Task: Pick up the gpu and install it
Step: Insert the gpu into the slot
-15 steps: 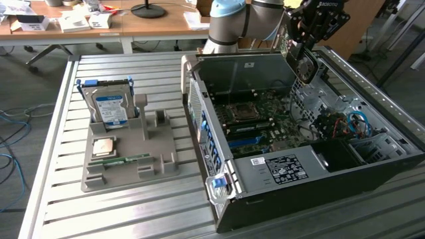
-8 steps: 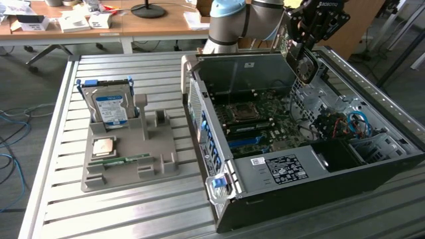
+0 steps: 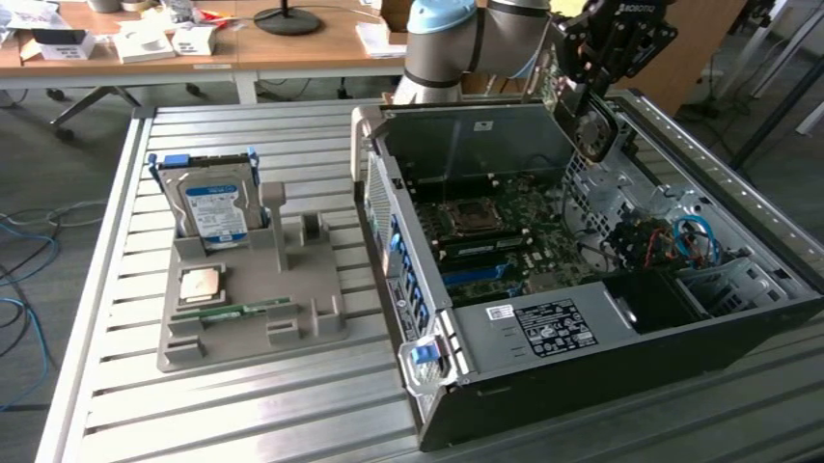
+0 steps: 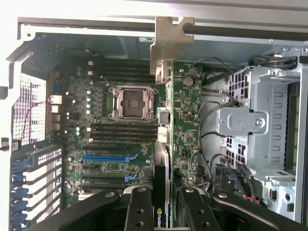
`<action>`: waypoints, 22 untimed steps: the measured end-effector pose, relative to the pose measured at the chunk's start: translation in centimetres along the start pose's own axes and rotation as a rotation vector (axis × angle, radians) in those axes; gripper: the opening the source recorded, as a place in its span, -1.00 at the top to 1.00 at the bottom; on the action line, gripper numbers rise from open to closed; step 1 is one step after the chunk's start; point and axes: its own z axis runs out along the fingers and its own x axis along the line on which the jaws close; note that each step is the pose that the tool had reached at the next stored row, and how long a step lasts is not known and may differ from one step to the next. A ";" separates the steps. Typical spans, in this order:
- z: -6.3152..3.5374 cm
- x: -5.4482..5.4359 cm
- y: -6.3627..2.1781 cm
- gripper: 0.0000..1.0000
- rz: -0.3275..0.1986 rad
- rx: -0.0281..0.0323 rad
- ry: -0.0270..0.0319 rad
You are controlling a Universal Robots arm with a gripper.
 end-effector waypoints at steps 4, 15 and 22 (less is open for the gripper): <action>0.02 0.0 0.00 0.47 -0.063 0.0005 0.0038; 0.09 0.0 0.00 0.47 -0.262 0.0047 0.0157; 0.14 0.0 -0.01 0.47 -0.377 0.0060 0.0224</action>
